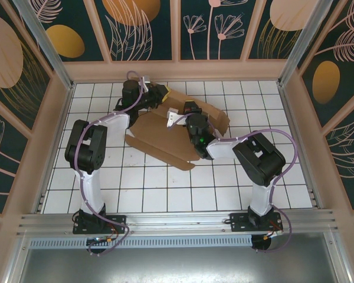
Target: Fold the paper box
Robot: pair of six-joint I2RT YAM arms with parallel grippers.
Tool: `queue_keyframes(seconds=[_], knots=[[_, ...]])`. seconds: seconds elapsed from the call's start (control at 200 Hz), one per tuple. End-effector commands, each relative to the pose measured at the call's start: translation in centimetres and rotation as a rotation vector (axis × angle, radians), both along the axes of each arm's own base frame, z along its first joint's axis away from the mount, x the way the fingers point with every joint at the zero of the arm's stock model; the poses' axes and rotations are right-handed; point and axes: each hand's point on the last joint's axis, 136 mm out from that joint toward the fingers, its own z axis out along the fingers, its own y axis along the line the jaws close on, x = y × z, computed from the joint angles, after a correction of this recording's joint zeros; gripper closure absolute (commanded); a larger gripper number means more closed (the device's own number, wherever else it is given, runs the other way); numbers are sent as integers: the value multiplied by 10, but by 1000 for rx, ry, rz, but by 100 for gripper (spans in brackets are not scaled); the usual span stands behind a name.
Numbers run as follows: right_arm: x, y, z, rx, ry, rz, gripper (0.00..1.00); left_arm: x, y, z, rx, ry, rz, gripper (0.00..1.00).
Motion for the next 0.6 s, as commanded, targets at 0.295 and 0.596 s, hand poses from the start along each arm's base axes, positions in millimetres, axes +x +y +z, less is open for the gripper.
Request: queue_keyframes(seconds=[0.295,0.596], knots=[[-5,6,-4,41,-9,35,98,-4,2,0,-78,-43,-10,100],[-49,40,26,371,308,219,26,-7,24,7,-118,-94,104,100]])
